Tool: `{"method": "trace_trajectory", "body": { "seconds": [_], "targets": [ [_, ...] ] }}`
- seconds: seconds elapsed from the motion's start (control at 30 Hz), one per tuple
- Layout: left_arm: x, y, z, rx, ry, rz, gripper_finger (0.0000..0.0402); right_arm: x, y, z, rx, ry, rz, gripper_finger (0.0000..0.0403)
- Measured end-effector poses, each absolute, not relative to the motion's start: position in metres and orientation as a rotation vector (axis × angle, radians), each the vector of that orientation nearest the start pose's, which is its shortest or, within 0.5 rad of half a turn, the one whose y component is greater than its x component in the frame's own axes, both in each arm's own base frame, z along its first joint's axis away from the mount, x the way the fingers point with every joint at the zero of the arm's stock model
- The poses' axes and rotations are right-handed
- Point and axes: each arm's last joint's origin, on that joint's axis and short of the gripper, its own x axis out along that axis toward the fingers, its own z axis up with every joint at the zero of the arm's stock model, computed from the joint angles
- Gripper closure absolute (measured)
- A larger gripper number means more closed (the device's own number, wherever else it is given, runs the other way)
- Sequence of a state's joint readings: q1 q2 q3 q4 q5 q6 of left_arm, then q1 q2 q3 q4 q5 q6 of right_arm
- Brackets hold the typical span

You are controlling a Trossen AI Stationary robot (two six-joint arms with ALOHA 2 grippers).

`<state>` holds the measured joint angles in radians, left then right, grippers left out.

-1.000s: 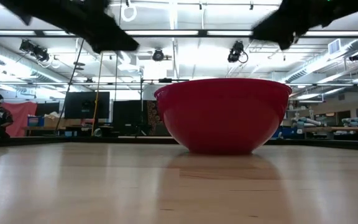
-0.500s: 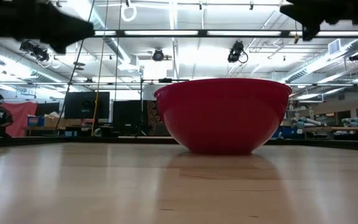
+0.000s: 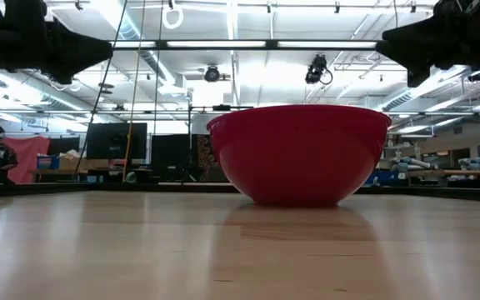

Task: Nest bowls inside each other
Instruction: Return to Home Position

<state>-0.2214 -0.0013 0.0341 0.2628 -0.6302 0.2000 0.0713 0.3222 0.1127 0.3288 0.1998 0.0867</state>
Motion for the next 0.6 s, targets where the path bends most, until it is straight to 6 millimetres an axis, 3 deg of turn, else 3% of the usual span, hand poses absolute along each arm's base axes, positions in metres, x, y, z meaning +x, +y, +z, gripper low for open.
{"method": "trace_trajectory", "body": {
  "seconds": [0.3, 0.6],
  "targets": [
    [0.089, -0.003, 0.193, 0.043, -0.181, 0.421, 0.026, 0.108, -0.001, 0.201, 0.16, -0.091, -0.081, 0.0263],
    [0.093, -0.004, 0.177, -0.04, -0.109, 0.403, 0.026, 0.105, -0.001, 0.178, 0.17, -0.112, -0.083, 0.0273]
  ]
}}
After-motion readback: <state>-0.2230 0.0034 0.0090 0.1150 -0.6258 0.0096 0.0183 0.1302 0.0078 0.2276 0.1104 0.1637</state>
